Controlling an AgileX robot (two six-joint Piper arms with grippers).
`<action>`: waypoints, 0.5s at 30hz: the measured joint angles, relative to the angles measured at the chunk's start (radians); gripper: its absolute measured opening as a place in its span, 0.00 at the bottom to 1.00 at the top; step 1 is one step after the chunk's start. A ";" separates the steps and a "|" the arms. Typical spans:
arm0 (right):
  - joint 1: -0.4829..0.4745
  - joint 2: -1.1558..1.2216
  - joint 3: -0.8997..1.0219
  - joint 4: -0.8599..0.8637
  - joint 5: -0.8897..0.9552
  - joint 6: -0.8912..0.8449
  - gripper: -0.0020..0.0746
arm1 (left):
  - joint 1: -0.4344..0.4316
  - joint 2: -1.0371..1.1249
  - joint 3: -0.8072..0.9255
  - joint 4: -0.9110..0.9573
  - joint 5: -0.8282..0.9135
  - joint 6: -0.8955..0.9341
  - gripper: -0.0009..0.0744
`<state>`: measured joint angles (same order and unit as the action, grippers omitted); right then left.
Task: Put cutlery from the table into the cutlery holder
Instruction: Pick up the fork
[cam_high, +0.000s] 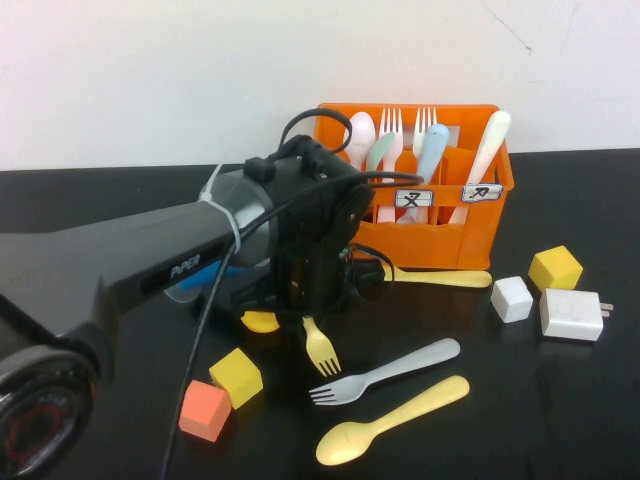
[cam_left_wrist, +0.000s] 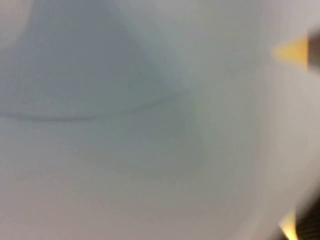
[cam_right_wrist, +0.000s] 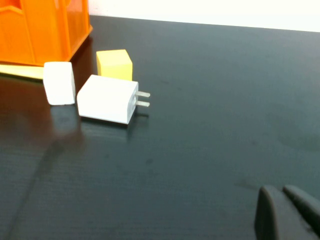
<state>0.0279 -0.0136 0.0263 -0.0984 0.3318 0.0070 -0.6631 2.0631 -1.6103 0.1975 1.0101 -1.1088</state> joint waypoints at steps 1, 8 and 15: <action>0.000 0.000 0.000 0.000 0.000 0.000 0.02 | 0.000 -0.007 0.002 0.008 -0.002 0.000 0.27; 0.000 0.000 0.000 0.000 0.000 0.000 0.02 | 0.000 -0.025 0.002 0.017 -0.004 0.009 0.27; 0.000 0.000 0.000 0.000 0.000 0.000 0.02 | 0.000 -0.025 0.002 0.017 -0.004 0.051 0.27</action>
<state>0.0279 -0.0136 0.0263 -0.0984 0.3318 0.0070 -0.6631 2.0379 -1.6086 0.2142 1.0063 -1.0576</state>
